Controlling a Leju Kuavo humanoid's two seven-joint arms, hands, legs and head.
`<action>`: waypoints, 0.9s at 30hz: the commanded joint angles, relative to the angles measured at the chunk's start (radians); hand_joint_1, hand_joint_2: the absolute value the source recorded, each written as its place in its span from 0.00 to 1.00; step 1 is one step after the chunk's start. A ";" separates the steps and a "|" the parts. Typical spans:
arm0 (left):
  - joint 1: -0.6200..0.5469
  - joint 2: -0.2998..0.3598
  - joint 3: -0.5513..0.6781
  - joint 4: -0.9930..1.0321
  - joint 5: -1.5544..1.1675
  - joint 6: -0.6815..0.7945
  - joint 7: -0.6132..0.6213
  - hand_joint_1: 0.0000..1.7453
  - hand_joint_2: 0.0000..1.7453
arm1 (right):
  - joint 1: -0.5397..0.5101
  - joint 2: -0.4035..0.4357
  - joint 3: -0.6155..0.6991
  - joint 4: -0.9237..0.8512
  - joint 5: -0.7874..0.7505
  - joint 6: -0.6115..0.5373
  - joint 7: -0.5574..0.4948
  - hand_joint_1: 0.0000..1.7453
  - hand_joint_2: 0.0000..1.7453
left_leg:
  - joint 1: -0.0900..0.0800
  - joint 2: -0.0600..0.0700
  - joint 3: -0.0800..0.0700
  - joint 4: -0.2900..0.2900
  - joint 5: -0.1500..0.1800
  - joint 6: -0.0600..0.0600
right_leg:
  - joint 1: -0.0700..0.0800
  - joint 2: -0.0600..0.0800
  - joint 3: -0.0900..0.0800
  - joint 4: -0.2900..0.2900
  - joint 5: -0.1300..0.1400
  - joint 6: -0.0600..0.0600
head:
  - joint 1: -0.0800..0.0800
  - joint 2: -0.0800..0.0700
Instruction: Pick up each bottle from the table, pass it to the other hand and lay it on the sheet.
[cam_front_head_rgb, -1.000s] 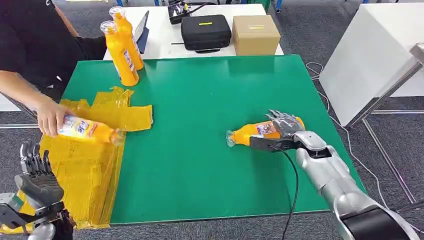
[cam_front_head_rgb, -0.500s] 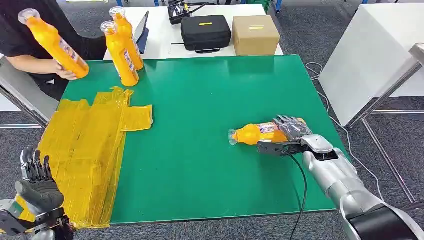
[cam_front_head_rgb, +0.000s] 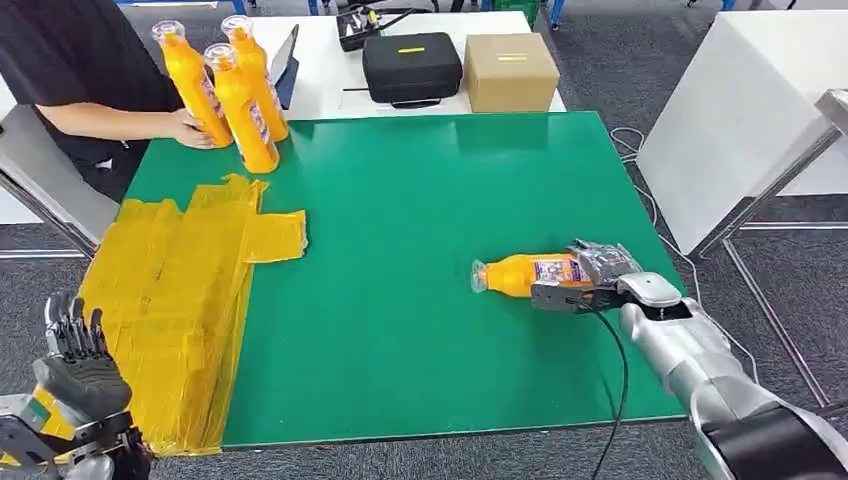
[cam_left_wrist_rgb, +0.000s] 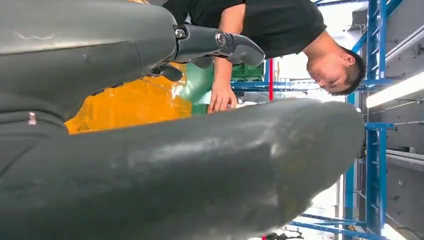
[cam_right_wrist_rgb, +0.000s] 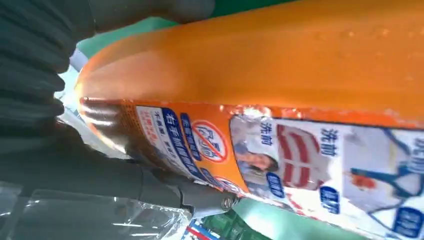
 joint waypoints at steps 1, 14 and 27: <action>-0.099 0.003 -0.019 0.148 0.015 -0.012 0.002 0.00 0.00 | -0.024 -0.003 0.063 0.121 -0.016 0.021 0.001 1.00 1.00 | 0.000 -0.002 0.001 0.000 0.001 -0.001 | 0.000 -0.003 0.002 -0.001 0.000 0.000 | 0.000 0.000; -0.061 0.003 -0.038 0.104 0.034 -0.009 -0.005 0.00 0.00 | 0.057 -0.036 0.011 0.031 -0.087 0.023 -0.034 1.00 1.00 | 0.001 -0.003 0.001 0.001 0.001 0.000 | 0.001 -0.003 0.004 -0.002 0.001 0.001 | 0.000 0.000; -0.021 -0.015 -0.076 0.072 0.047 -0.053 0.045 0.00 0.00 | 0.139 0.056 -0.087 -0.227 -0.279 -0.035 -0.136 1.00 1.00 | 0.001 0.001 0.001 0.001 0.000 -0.002 | 0.001 0.000 0.003 -0.002 0.001 0.000 | 0.000 0.000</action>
